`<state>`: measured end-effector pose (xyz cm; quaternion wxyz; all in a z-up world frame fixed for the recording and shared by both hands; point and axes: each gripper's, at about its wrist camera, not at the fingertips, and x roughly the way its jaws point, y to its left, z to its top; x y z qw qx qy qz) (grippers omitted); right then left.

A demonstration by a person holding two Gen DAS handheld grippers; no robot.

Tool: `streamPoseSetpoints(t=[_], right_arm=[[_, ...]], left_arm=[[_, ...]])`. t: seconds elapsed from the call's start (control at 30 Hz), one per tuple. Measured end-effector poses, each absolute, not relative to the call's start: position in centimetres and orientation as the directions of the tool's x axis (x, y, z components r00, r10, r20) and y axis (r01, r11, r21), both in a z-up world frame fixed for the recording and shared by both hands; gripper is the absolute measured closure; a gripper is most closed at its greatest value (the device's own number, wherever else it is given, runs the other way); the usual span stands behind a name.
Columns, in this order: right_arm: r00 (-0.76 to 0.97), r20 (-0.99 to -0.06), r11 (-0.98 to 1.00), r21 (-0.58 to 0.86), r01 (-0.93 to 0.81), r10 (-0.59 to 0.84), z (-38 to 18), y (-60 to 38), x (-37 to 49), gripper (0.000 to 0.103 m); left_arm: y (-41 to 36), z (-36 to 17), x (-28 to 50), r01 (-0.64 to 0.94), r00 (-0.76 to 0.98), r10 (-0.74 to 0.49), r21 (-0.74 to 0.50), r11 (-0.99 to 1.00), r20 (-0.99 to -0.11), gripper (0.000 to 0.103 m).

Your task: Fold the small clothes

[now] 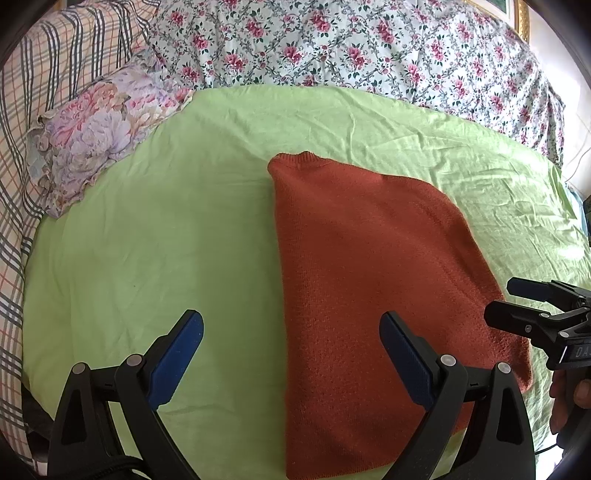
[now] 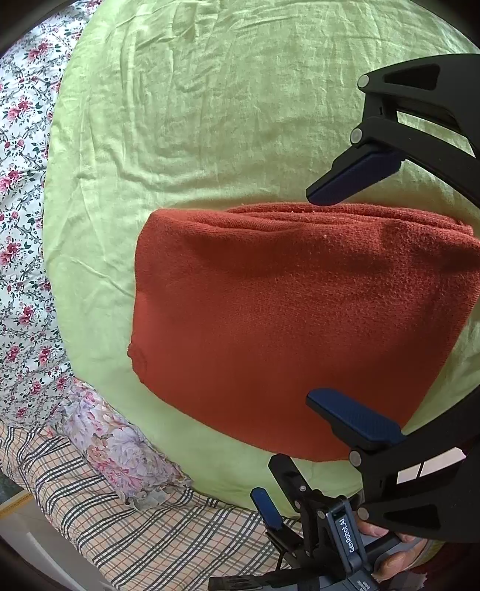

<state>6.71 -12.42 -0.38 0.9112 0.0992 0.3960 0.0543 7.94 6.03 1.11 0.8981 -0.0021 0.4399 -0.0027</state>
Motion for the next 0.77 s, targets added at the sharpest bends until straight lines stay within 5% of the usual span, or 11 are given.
streamPoseSetpoints(t=[0.77], right_arm=[[0.671,-0.712,0.968,0.249,-0.031,0.205,-1.0,-12.3,8.6,0.004]], left_arm=[[6.7,0.4,8.7,-0.015,0.601,0.001,-0.011,1.000,-0.799,0.007]])
